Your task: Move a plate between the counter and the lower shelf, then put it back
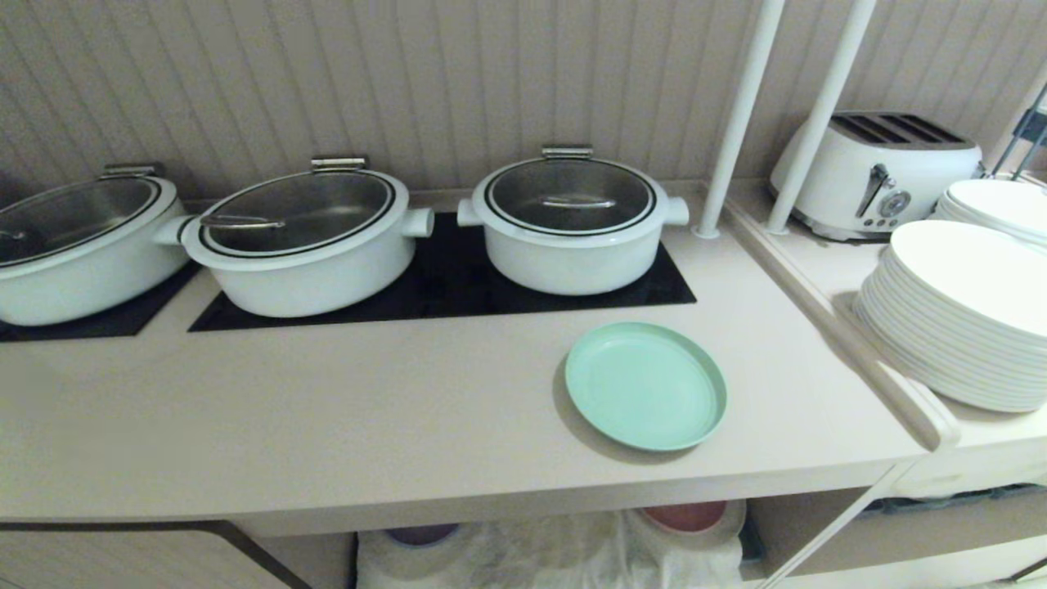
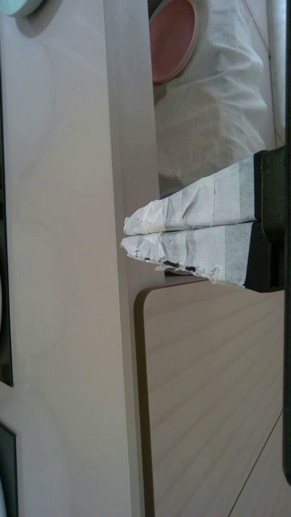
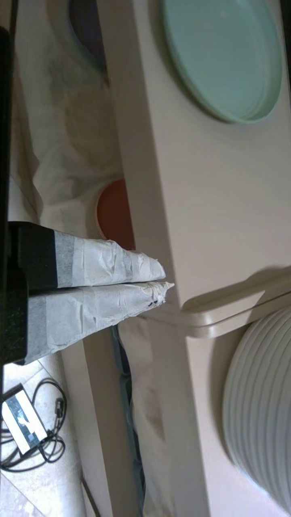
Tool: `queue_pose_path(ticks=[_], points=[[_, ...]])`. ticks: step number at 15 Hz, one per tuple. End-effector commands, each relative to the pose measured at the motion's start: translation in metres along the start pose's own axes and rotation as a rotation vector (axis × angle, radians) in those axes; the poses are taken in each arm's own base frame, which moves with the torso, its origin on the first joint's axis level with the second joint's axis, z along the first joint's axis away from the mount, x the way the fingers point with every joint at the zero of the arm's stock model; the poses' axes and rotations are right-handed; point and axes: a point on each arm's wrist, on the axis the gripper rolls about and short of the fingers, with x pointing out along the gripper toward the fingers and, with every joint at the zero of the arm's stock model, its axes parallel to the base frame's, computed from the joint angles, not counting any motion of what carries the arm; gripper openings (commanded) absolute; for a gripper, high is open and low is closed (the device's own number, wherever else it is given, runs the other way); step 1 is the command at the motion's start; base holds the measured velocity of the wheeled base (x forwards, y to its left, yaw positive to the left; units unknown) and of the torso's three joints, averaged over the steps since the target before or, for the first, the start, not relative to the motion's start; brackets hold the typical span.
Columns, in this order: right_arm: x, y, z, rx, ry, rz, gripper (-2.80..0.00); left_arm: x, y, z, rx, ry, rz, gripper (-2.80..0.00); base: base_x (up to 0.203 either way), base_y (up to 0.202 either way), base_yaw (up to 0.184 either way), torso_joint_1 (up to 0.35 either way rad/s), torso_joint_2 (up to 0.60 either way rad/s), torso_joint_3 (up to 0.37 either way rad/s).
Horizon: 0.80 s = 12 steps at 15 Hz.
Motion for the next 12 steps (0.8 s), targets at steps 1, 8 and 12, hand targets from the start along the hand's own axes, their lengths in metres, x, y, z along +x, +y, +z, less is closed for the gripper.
queue_pose_path(ticks=[1,8,12], points=[[-0.012,-0.002,-0.012,-0.003,-0.048,-0.010,-2.80,0.000,0.000,0.000,0.000,0.000,0.000,-2.80,0.000,0.000,0.000,0.000,0.00,0.000],[-0.039,-0.004,-0.049,-0.077,0.054,-0.037,-2.80,0.000,0.000,0.000,0.000,0.000,0.000,-2.80,0.000,0.000,0.000,0.000,0.00,0.000],[-0.039,-0.004,-0.051,-0.068,0.075,-0.019,-2.80,0.000,0.000,0.000,0.000,0.000,0.000,-2.80,0.000,0.000,0.000,0.000,0.00,0.000]])
